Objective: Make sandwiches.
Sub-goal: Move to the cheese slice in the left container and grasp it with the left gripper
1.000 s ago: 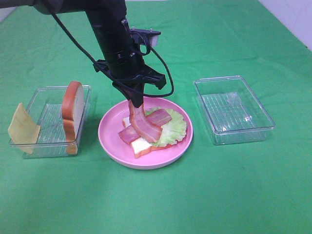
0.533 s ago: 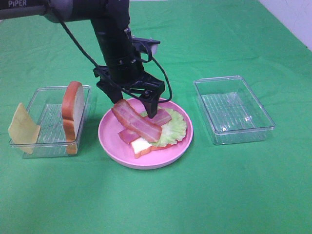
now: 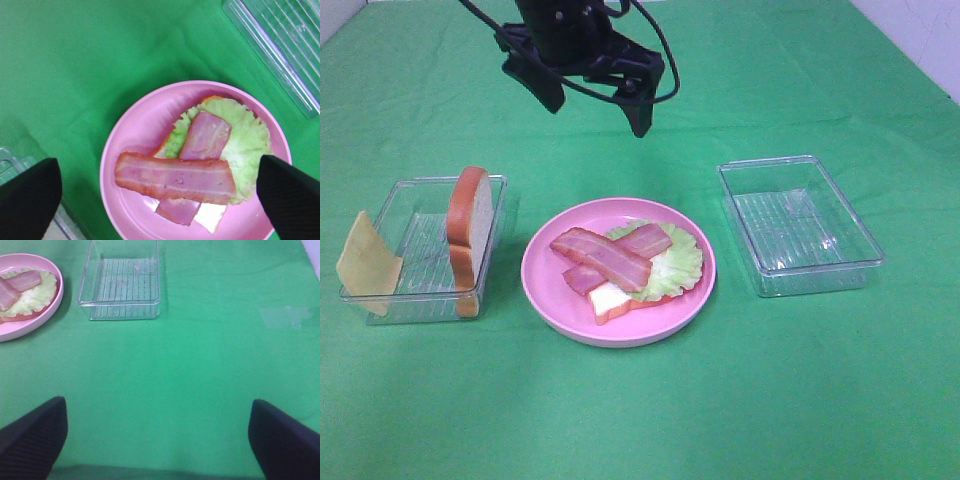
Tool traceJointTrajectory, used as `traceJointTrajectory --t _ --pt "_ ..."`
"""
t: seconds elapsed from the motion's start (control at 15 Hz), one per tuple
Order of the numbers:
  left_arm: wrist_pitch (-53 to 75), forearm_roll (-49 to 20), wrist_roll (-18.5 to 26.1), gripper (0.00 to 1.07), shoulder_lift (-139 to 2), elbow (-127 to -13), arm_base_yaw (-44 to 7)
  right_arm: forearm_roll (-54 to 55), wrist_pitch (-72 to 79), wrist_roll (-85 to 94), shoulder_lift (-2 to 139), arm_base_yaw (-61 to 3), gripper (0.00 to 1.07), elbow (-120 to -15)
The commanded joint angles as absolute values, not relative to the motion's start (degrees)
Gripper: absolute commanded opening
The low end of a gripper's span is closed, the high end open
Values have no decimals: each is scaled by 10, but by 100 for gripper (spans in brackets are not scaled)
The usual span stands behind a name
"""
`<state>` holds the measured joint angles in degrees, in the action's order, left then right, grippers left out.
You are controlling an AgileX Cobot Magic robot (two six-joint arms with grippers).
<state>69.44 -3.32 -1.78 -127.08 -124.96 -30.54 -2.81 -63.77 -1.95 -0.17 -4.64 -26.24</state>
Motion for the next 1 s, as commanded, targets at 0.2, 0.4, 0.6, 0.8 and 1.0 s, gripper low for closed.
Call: traceJointTrajectory --t 0.2,0.4,0.6,0.8,1.0 --pt "756 -20 -40 101 -1196 -1236 -251 -23 -631 -14 -19 -45 94 -260" --pt "756 -21 -46 101 -1131 -1168 -188 -23 -631 -14 -19 -45 94 -260" --pt "756 -20 -46 101 -1055 -1047 -112 -23 -631 -14 -19 -45 94 -260" --pt "756 -20 -46 101 -1023 -944 -60 -23 -631 -14 -19 -45 94 -260" --pt "752 -20 -46 101 -1020 -864 -23 -23 -631 -14 -19 -45 94 -260"
